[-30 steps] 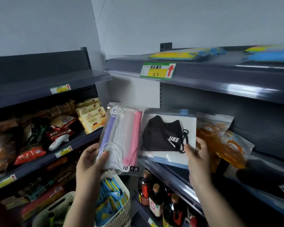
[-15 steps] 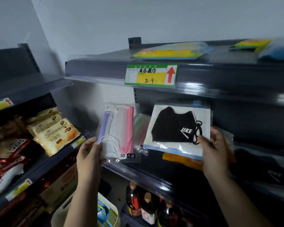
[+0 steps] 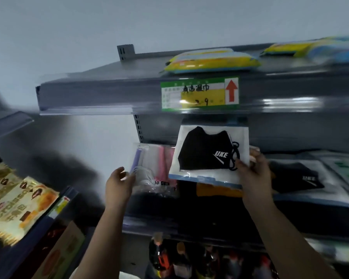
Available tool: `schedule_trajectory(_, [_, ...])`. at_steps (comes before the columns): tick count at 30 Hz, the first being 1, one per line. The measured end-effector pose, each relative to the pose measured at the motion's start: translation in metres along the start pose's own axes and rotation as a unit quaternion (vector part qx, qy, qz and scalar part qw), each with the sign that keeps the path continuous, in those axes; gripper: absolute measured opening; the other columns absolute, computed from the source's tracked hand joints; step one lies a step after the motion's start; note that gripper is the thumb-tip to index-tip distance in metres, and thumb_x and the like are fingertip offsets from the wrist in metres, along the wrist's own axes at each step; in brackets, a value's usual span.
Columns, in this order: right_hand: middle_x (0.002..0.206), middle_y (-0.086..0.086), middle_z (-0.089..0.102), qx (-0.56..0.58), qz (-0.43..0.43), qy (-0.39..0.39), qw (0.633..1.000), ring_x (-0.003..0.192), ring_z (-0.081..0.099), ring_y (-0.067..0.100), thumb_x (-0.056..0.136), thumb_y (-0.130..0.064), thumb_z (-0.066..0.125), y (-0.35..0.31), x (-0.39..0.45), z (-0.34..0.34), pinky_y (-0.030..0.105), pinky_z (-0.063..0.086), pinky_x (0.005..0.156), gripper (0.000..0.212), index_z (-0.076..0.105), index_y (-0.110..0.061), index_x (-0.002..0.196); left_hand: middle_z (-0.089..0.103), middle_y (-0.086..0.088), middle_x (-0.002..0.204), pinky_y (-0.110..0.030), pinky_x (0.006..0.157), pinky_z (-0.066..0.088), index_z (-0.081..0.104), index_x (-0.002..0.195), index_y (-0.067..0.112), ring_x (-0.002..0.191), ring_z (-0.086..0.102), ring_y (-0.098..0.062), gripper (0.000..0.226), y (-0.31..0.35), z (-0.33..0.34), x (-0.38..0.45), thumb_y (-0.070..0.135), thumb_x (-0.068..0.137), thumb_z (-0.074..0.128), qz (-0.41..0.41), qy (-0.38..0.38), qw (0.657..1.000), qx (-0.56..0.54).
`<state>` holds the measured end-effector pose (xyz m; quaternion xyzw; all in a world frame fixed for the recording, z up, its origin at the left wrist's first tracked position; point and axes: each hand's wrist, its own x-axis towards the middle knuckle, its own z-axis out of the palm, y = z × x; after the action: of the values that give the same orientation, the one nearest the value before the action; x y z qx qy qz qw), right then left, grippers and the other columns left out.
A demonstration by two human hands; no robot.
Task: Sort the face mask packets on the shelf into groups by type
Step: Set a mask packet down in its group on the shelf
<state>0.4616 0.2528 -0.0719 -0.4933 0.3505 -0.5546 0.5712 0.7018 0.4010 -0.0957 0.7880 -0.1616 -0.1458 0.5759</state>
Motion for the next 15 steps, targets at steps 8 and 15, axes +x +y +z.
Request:
schedule_trajectory(8, [0.098,0.002,0.062,0.010,-0.005,0.045,0.999,0.088,0.060,0.013,0.090,0.004,0.053,-0.005,-0.029,-0.016,0.029,0.049,0.083,0.027,0.049,-0.010,0.113,0.061,-0.013,0.123,-0.048,0.093,0.044,0.059,0.121,0.012,0.109,0.056,-0.038,0.041,0.015,0.006,-0.029,0.024,0.082,0.060,0.190,0.000,0.961,0.203])
schedule_trajectory(15, [0.093,0.003,0.064,-0.011,-0.046,0.133,0.990,0.082,0.061,0.017,0.091,-0.001,0.054,-0.034,-0.016,-0.080,0.031,0.049,0.078,0.021,0.050,-0.018,0.102,0.066,-0.012,0.114,-0.042,0.087,0.043,0.066,0.110,0.014,0.107,0.057,-0.037,0.040,0.056,0.071,-0.068,0.027,0.074,0.055,0.359,-0.099,0.891,0.258])
